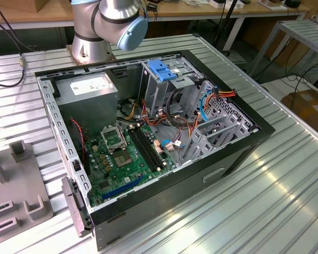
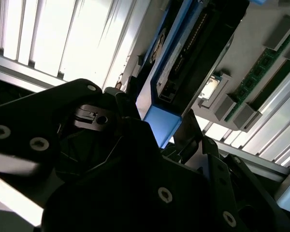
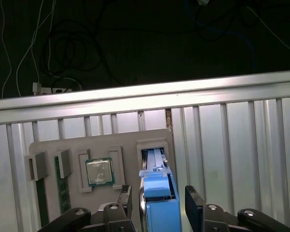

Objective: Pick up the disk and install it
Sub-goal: 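Pick up the disk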

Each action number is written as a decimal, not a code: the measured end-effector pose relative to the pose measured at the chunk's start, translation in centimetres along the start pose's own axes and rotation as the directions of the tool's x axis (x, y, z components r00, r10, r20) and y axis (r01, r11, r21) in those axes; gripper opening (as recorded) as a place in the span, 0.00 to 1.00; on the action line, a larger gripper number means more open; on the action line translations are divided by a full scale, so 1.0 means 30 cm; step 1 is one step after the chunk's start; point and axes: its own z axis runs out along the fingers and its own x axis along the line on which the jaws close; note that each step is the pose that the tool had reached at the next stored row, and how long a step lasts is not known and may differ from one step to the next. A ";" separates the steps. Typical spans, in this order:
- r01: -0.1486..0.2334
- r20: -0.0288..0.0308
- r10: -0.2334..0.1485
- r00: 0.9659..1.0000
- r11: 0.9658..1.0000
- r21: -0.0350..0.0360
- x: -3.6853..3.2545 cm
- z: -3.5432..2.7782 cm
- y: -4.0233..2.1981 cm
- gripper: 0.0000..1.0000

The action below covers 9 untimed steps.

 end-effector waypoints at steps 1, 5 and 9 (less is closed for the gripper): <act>0.000 0.000 0.000 1.000 1.000 0.000 -0.002 0.002 0.000 0.56; 0.000 0.000 0.000 1.000 1.000 0.000 -0.002 0.009 0.002 0.56; 0.000 0.000 0.000 1.000 1.000 0.000 -0.003 0.012 0.002 0.54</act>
